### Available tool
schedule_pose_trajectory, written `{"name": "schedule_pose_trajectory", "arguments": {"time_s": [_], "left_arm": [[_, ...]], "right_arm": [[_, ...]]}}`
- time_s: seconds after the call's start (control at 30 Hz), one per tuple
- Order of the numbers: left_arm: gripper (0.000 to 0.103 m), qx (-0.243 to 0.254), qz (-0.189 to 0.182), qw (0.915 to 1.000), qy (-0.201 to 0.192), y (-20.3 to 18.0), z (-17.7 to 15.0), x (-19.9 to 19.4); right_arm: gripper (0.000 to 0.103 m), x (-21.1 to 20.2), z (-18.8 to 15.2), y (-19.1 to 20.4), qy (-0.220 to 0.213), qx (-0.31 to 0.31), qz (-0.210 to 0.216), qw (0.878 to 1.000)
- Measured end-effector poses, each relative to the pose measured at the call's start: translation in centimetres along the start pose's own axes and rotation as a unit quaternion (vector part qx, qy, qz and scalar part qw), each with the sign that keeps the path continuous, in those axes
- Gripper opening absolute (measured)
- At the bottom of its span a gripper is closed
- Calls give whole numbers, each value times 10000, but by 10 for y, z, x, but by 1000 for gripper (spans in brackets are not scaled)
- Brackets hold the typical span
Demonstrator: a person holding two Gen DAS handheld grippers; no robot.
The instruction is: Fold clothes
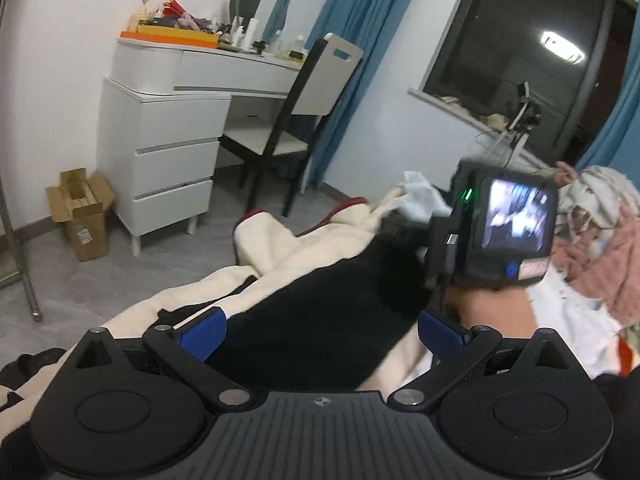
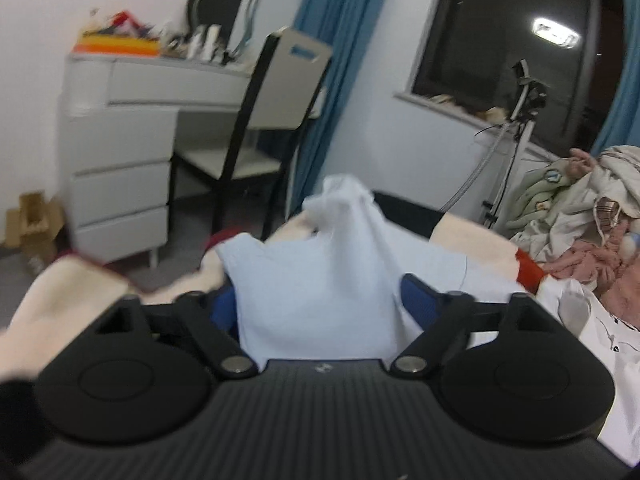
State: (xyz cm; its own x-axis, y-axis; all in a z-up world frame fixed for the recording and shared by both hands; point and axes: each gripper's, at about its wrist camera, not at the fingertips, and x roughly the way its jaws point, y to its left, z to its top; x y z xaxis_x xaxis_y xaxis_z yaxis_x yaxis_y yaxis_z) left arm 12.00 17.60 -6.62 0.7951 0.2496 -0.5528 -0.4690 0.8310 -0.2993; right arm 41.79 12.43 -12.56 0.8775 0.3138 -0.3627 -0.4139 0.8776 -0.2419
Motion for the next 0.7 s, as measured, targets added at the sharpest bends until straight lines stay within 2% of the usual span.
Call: {"name": "schedule_pose_trajectory", "arguments": {"time_s": [0.03,0.07,0.13,0.17,0.23,0.3,0.37,0.43,0.6,0.7], "left_arm": [[103,-1,14,10000,40,-1,0,2],[103,13,19,10000,48,-2,0,4],[103,102,46,9999,-1,-7,-1,5],[103,164,60,9998,-17,-10,-3,4],[103,272,29,9996,1,-14,-5,4],[103,345,-110,9993,50,-18,-8,5],[103,502,-149,9986,-64,-25,-11,-1],[103,670,-154,9974,-203,-32,-14,-8],[102,992,-168,9937,-487,-47,-21,-19],[102,1202,-229,9910,-540,-58,-28,-20]], "right_arm": [[65,3,3,-4,4,107,-85,9999],[52,7,5,-9,36,228,-177,9996],[17,16,7,-23,317,379,-277,9984],[12,16,9,-30,404,474,-260,9977],[12,9,13,-47,384,664,-138,9970],[11,-10,20,-64,108,713,-51,9974],[10,-30,21,-88,-168,767,-230,9966],[10,-47,9,-125,-332,1143,-563,9913],[10,-91,-22,-218,-739,2067,-1386,9657],[11,-94,-66,-267,-422,2615,-1803,9473]]}}
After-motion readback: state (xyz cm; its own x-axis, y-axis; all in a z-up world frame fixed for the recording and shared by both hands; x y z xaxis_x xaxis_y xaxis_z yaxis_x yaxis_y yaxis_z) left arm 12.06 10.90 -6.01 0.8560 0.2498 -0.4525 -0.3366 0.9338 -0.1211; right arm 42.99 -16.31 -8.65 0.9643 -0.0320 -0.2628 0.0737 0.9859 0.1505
